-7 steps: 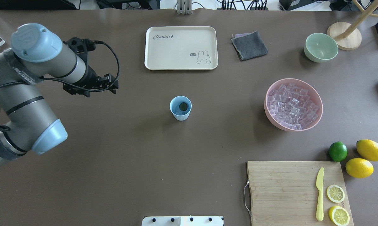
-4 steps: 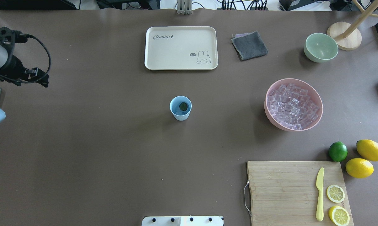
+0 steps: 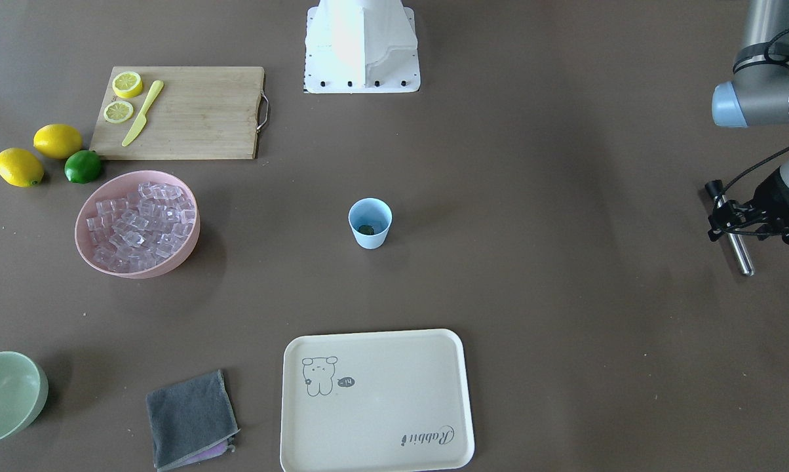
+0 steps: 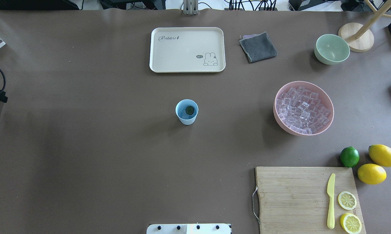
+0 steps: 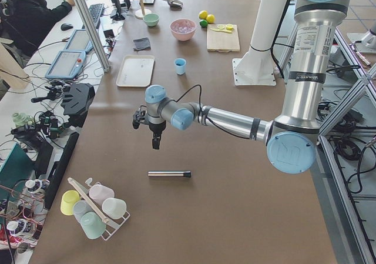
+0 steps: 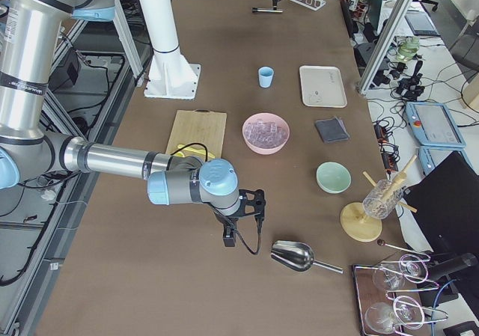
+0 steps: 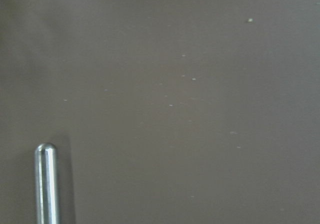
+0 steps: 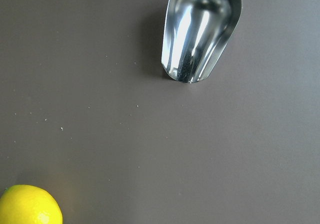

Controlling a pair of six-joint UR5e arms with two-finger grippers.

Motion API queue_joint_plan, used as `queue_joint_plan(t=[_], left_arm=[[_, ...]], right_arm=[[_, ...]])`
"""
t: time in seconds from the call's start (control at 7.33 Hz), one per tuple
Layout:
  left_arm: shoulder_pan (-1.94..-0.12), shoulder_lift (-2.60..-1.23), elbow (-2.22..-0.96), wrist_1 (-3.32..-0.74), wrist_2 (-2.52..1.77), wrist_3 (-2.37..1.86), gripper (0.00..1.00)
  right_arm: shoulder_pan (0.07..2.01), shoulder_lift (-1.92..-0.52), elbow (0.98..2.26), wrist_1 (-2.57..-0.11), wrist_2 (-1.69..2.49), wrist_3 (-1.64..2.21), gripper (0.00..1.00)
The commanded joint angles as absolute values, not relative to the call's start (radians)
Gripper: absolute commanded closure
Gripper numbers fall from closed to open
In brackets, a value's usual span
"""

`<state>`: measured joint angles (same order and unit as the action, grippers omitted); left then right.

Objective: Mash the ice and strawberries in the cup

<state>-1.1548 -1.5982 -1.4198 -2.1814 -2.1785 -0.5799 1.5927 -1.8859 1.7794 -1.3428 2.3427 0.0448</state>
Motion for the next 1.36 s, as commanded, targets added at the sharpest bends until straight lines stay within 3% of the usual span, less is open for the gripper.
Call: queue_joint_plan(t=[0.0,0.55,0.82,0.95,1.23], left_arm=[[-1.16,-1.553,-1.358,-2.264,-2.197,-0.587,0.04],[-1.152,-1.574,-1.331,-2.27,-2.195,-0.587,0.12],[-1.14,-1.58,-1.318,-2.269,-2.188,-0.577,0.33],[-1.138,-1.58,-1.319,-2.27,-2.187,-0.575,0.56],[-1.137,-1.583,-1.319,-2.27,-2.187,-0.572,0.69]], right_arm=[[1.592,-1.885,1.779,-1.347,2.35,0.046,0.0],[1.592,-1.887,1.776,-1.344,2.35,0.046,0.0],[1.592,-1.887,1.776,-1.344,2.35,0.046,0.0],[1.592,-1.887,1.776,-1.344,2.35,0.046,0.0],[1.592,-1.885,1.775,-1.344,2.35,0.045,0.0]])
